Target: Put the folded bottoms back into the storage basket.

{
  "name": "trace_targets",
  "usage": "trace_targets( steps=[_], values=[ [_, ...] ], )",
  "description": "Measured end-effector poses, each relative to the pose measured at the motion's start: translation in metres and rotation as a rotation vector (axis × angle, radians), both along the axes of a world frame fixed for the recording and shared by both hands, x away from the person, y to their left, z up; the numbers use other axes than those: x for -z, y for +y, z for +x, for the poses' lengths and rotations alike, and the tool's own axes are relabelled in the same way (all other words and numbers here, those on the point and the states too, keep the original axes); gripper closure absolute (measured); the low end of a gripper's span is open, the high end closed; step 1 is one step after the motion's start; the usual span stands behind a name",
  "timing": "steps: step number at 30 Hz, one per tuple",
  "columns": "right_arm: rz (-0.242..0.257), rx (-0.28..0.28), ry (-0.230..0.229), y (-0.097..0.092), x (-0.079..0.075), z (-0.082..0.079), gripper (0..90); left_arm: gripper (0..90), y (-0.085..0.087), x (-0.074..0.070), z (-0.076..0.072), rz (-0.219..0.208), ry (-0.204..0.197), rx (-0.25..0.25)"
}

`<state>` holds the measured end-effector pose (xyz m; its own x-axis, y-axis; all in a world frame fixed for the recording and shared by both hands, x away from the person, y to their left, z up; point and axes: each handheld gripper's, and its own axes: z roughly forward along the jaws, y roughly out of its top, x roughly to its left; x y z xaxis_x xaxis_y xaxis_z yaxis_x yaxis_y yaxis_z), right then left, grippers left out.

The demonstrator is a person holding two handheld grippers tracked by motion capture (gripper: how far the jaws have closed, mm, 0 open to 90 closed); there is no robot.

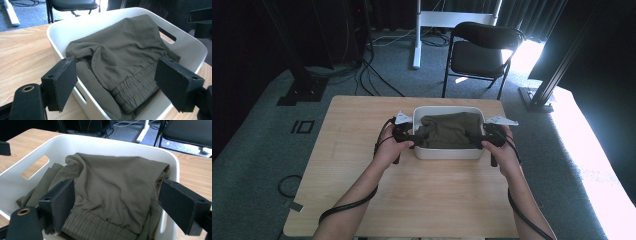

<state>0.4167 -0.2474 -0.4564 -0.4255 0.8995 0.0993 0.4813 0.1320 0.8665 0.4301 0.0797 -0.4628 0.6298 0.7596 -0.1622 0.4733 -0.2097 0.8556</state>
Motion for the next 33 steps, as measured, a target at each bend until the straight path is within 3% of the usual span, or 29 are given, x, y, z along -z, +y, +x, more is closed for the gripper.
trace_targets(
  steps=[11,21,28,33],
  values=[
    [-0.021,-0.001,-0.047,-0.011,0.0,-0.022,13.9,19.5,0.017,0.002,-0.016,-0.01,0.007,-0.025],
    [-0.005,0.024,-0.067,-0.023,0.006,-0.043,13.9,19.5,0.031,0.009,-0.028,-0.002,0.002,-0.041],
    [-0.014,0.021,-0.057,-0.029,0.017,-0.057,13.9,19.5,0.042,0.015,-0.036,0.021,-0.016,-0.071],
    [-0.014,0.022,-0.046,-0.033,0.025,-0.066,13.9,19.5,0.051,0.024,-0.042,0.014,0.007,-0.081]
  ],
)
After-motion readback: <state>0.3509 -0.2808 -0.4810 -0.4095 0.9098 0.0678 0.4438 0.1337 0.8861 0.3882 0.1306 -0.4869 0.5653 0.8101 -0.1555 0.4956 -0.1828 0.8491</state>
